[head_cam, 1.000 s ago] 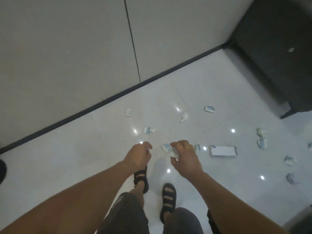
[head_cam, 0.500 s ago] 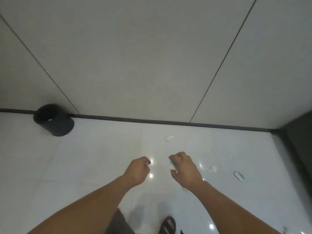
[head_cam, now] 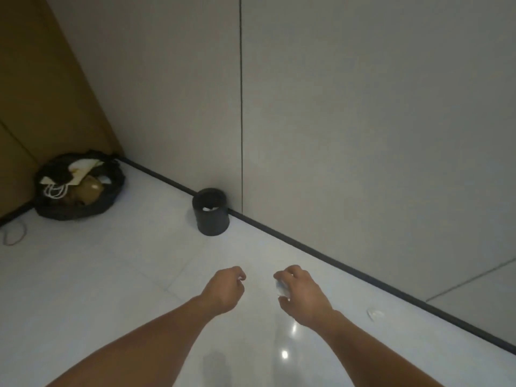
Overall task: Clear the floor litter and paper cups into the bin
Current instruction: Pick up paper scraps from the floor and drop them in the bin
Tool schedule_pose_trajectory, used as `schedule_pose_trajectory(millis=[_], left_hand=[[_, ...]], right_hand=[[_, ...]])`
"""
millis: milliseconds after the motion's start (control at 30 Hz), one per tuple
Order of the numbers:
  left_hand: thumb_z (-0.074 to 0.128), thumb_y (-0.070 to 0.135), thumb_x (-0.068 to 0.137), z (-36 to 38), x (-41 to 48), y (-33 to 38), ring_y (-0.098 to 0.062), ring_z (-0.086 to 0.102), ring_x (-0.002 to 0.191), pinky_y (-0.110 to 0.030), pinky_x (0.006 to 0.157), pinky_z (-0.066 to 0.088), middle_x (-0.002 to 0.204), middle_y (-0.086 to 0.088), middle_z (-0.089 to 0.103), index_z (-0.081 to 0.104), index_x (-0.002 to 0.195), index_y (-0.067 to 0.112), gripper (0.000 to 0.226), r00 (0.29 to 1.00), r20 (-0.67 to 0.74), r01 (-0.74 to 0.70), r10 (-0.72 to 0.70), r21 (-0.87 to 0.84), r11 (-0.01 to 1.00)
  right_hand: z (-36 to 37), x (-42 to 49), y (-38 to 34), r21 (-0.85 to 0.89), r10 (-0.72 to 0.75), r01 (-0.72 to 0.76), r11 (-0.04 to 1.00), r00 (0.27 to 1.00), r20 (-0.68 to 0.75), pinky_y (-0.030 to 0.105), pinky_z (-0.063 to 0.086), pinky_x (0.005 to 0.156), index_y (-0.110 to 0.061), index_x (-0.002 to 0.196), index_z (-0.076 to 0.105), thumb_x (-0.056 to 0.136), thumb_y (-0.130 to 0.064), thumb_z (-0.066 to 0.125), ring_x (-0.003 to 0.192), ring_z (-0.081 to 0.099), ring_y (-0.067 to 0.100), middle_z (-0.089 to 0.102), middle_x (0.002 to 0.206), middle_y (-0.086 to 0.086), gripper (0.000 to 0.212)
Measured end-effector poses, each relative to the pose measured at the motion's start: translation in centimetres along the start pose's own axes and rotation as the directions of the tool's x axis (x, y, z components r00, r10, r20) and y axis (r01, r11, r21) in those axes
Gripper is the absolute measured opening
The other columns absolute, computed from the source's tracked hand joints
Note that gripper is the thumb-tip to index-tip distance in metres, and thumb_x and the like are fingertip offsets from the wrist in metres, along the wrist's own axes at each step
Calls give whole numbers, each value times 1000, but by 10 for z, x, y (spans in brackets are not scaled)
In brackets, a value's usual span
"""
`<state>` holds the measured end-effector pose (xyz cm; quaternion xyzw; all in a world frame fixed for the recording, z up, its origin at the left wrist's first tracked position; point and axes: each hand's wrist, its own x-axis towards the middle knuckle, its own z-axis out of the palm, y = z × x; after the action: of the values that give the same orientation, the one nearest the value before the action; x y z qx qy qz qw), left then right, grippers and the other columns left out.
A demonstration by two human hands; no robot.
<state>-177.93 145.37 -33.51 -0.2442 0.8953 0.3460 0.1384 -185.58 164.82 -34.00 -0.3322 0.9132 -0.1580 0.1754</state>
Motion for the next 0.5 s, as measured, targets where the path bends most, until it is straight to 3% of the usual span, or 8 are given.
schedule_pose_trajectory(millis=[100,267,500], left_hand=[[42,11,94,-45,18,-35,-24,62,98,-20,70,46,122,-9,60,60,119,15,31,998,-39,47,-46,11,999],[43,12,94,-95,64,-71,-23,59,109,-24,87,47,128,-8,59,58,123,15,32,995,-73,69,-64,59,996],[44,12,95,-166,141,-105,-19,57,112,-19,89,42,128,-6,58,58,123,13,31,982,-125,150,-143,52,987]], right_hand=[[0,47,-46,-21,-81,81,996,996,23,22,42,96,-29,140,45,91,-25,59,121,42,16,39,138,-6,51],[-3,125,-90,-57,-177,180,982,983,54,25,41,97,-28,141,43,92,-24,59,123,41,18,38,139,-4,51],[-12,261,-126,-53,-294,299,953,952,87,28,40,104,-28,142,43,92,-24,61,126,41,19,39,141,-3,54]])
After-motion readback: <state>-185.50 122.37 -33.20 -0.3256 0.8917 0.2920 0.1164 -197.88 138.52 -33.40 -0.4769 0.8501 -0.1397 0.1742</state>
